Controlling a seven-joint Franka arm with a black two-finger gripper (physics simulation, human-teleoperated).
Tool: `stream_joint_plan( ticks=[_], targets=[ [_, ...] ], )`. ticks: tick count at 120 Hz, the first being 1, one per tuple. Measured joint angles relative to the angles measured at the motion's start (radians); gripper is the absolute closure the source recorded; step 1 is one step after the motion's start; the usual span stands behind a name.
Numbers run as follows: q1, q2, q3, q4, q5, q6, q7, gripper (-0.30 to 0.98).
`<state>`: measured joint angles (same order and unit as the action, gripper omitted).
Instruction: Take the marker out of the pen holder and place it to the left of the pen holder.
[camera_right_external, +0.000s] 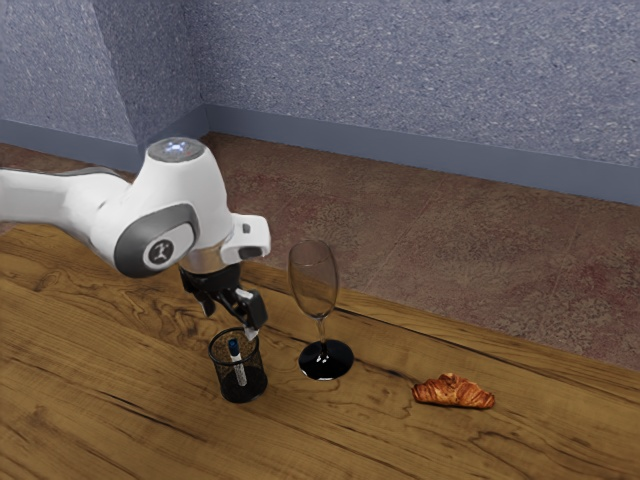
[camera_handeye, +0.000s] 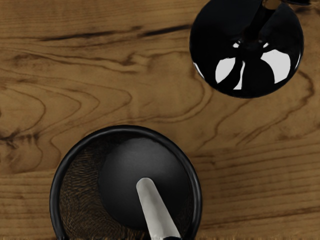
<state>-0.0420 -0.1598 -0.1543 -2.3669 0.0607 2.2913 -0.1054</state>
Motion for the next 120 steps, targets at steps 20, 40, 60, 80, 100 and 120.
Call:
stream_joint_plan(
  ticks=[20, 40, 60, 80, 100, 120],
  targets=[
    [0.002, 0.005, -0.004, -0.063, -0.001, 0.048, -0.004, 0.00],
    [0.002, 0.029, -0.004, -0.073, -0.001, 0.067, -0.007, 0.00],
    [0.002, 0.049, -0.004, -0.069, -0.001, 0.076, -0.010, 0.05],
    [0.002, 0.049, -0.002, -0.063, 0.000, 0.077, -0.012, 0.33],
    [0.002, 0.041, -0.002, -0.056, 0.000, 0.079, -0.013, 0.59],
    [0.003, 0.041, 0.001, -0.052, 0.007, 0.078, -0.020, 0.72]
  ],
)
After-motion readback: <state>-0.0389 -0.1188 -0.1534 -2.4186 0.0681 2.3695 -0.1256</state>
